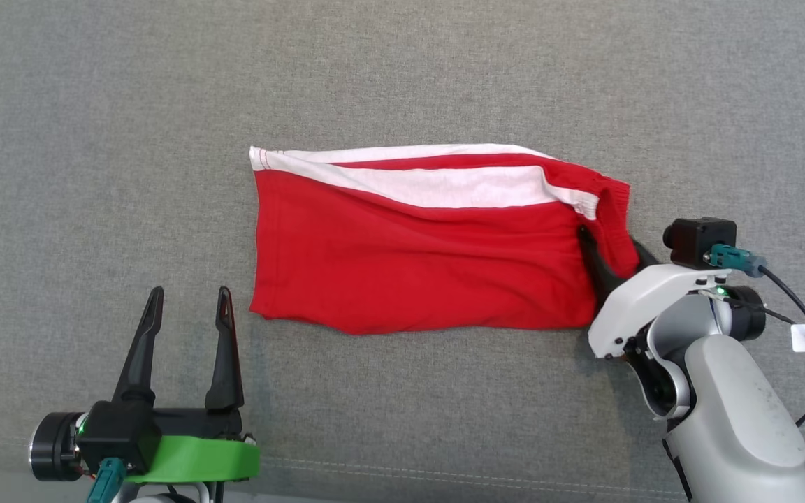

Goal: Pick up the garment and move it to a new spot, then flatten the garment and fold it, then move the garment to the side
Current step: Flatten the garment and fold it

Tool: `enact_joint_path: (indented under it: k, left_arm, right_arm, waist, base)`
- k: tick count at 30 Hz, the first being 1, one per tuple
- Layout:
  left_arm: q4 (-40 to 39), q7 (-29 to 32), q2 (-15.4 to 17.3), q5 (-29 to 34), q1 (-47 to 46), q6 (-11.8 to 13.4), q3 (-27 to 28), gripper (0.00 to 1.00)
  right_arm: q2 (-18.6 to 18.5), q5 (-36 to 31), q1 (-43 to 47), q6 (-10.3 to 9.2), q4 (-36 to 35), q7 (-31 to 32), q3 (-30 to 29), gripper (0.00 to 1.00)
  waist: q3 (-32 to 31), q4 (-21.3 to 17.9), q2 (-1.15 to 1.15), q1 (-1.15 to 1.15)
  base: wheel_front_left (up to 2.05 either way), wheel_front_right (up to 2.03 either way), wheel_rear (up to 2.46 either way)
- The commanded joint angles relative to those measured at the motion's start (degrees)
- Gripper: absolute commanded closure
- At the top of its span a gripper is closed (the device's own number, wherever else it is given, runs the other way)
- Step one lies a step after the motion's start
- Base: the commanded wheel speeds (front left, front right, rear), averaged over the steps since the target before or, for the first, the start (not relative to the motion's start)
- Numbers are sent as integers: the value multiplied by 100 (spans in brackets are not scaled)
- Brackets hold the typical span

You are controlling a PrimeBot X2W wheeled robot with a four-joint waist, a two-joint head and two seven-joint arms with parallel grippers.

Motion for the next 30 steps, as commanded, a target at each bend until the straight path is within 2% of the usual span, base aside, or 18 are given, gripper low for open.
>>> enact_joint_path:
  k: [1,5,11,16,19,21,22,23,27,30]
  left_arm:
    - [17,-14,-25,31,-28,-27,46,0]
    - [75,-14,-43,36,112,-131,105,0]
    - [153,-14,-61,83,283,-266,157,0]
    - [202,-14,-68,84,380,-385,144,0]
    - [248,-14,-69,77,439,-424,147,0]
    - [271,-14,-73,41,480,-439,136,0]
    - [305,-14,-76,28,496,-461,80,0]
    - [305,-14,-76,28,496,-461,80,0]
    - [359,-14,-77,50,462,-492,-5,0]
    - [433,-14,-78,113,343,-527,-55,0]
  right_arm:
    - [69,411,50,4,228,94,74,100]
    - [2,1403,-37,-3,478,86,-88,100]
    - [-660,2385,-17,-3,571,218,-593,100]
    - [-1390,2514,32,-2,704,395,-1218,100]
    - [-1496,2569,-20,3,528,518,-1362,100]
    - [-1423,2660,-62,3,242,651,-1308,100]
    - [-1207,2800,-86,3,-130,810,-1160,100]
    - [-1207,2800,-86,3,-130,810,-1160,100]
    - [-616,3016,-119,3,-880,1085,-541,100]
    - [-200,2915,-192,3,-1046,1105,-48,100]
  waist:
    - [-37,-11,-1,0]
    - [-195,-92,-1,0]
    - [-546,-293,-1,0]
    - [-726,-433,-1,0]
    - [-800,-512,-1,0]
    - [-828,-566,-1,0]
    - [-831,-597,-1,0]
    - [-831,-597,-1,0]
    - [-752,-649,-1,0]
    - [-693,-614,-1,0]
  base:
    - [0,0,0]
    - [0,0,0]
    - [0,0,0]
    - [0,0,0]
    - [0,0,0]
    - [0,0,0]
    - [0,0,0]
    - [0,0,0]
    - [0,0,0]
    - [0,0,0]
